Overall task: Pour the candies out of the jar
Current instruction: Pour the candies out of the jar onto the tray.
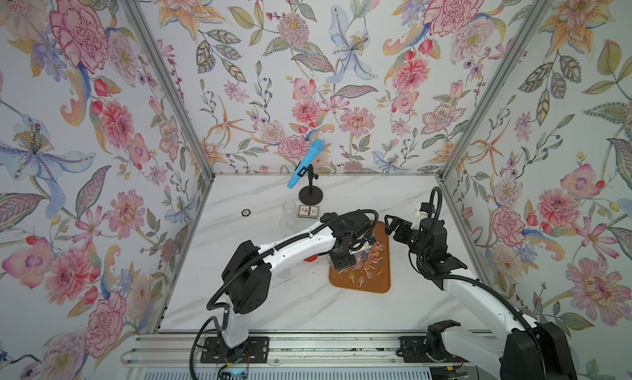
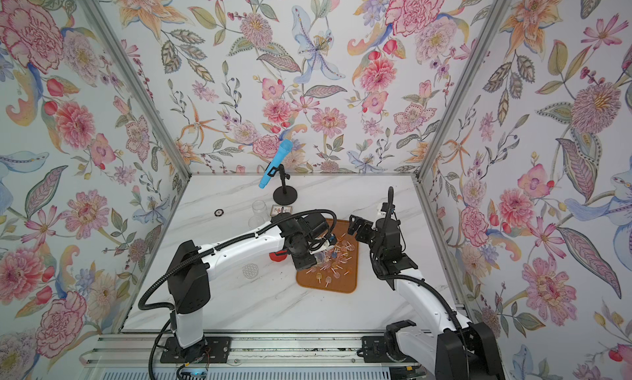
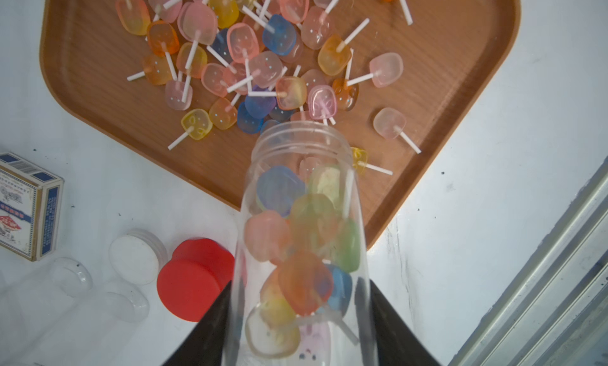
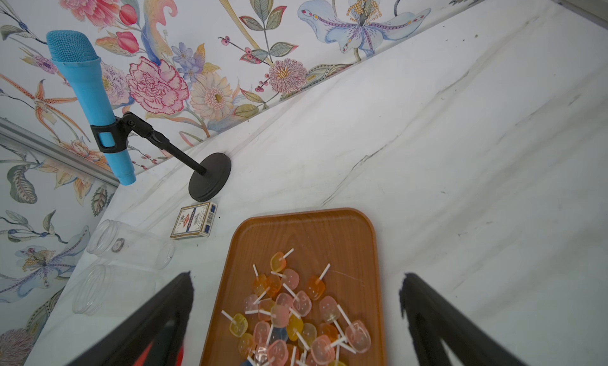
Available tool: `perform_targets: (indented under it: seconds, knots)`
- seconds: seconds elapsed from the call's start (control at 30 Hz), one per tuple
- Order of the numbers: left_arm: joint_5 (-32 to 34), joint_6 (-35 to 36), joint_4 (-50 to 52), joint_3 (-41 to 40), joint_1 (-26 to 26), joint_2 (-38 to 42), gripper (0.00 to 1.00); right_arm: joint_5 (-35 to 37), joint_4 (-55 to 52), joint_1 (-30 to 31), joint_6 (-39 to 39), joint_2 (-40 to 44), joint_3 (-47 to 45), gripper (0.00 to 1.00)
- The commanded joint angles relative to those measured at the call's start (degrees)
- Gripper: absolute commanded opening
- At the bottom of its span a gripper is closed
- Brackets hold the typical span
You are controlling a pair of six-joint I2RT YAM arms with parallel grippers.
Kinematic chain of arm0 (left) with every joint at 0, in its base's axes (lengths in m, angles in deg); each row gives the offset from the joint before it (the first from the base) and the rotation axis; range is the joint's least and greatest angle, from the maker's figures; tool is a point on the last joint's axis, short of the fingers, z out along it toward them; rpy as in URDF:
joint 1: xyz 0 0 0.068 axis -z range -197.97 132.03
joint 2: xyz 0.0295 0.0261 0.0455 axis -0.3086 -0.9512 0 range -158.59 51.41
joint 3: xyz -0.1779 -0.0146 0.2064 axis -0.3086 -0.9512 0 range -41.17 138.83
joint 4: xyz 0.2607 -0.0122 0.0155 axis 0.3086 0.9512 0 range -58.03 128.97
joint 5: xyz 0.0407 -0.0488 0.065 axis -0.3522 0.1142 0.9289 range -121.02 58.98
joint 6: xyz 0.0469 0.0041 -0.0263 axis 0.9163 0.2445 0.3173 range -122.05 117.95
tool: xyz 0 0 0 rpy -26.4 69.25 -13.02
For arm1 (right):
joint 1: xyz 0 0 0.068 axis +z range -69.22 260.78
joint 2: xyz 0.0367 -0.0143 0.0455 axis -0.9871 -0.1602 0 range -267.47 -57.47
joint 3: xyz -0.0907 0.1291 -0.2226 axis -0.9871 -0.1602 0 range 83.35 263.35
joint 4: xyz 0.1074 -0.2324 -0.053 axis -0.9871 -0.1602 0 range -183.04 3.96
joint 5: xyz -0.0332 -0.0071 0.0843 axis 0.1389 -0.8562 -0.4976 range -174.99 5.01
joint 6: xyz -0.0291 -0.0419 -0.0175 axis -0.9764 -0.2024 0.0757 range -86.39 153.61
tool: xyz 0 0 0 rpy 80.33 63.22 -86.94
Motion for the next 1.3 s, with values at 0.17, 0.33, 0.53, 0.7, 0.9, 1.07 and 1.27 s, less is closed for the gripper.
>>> perform_targets:
  seconds: [0.17,0.33,0.53,0.7,0.9,1.07,1.27]
  knots:
    - [4.16,0.48,2.81,4.78,0.66,-3.51,0.00,3.47,0.01,-0.39,0.08,4.56,-1.24,1.00]
    - [3.18,0.46,2.30,4.50,1.64,-3.20,0.00,3.38,0.73,-0.85,-0.33,5.05,-1.19,1.00]
    - [8.91,2.34,8.97,7.33,2.30,-3.60,0.00,2.56,-0.88,-1.03,-0.63,4.54,0.02,1.00]
    - [9.95,3.03,5.39,5.44,1.50,-3.54,0.00,2.46,1.03,-1.05,0.74,4.74,-1.32,1.00]
    - [5.73,3.47,-9.71,-1.59,-0.21,1.32,0.00,0.91,-1.19,-1.02,0.08,3.87,0.90,1.00]
    - [-0.88,1.10,-28.17,-18.71,-3.97,10.97,0.00,2.38,-0.86,-1.20,-0.27,5.48,-0.17,1.00]
    - [-4.42,-3.70,-49.41,-36.21,-4.63,21.14,0.00,1.94,0.85,-1.19,0.83,5.73,-0.92,1.00]
